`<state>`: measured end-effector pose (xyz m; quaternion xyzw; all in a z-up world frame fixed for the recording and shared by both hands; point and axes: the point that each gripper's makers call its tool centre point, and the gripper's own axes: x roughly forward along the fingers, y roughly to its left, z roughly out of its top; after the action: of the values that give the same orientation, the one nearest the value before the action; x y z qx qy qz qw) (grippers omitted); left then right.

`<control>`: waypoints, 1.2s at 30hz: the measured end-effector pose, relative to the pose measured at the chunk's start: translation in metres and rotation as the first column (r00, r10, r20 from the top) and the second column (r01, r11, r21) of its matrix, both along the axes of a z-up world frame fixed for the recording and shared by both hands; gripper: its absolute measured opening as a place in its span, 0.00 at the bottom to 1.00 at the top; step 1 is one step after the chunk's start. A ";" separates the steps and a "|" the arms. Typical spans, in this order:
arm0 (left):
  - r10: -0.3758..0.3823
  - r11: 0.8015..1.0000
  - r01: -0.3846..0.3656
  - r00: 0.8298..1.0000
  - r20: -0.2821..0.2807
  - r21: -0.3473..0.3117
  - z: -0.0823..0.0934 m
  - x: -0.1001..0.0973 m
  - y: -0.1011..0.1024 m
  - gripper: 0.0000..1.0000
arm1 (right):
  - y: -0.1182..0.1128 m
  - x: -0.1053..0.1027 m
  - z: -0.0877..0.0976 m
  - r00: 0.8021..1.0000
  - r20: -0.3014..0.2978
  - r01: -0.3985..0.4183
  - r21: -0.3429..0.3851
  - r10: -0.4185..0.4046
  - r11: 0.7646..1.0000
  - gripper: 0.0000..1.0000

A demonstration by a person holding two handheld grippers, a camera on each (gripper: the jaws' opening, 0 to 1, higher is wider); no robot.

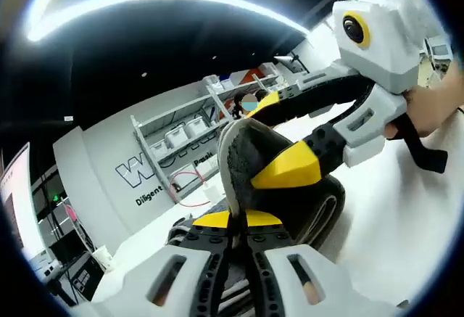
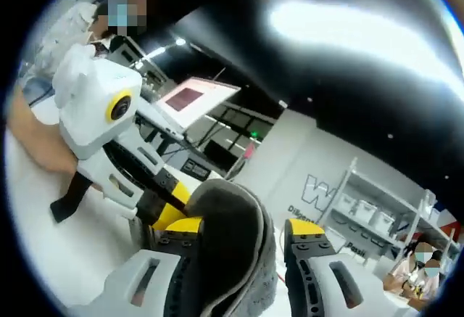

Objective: Open the folded towel by lifting each exposed corner and separating the folded layers until the towel lies flat within the target outline without major curled edges

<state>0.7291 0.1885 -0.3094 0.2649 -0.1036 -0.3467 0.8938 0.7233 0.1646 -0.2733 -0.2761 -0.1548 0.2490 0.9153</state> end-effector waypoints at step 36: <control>-0.020 0.966 -0.057 0.955 0.294 0.254 0.010 -0.011 -0.010 0.04 | -0.014 0.013 -0.013 0.996 -0.017 0.090 -0.064 -0.091 0.994 0.58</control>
<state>0.7184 0.1782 -0.2998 0.4291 -0.1868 -0.3054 0.8293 0.7366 0.1507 -0.2859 -0.3092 -0.1251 0.2149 0.9179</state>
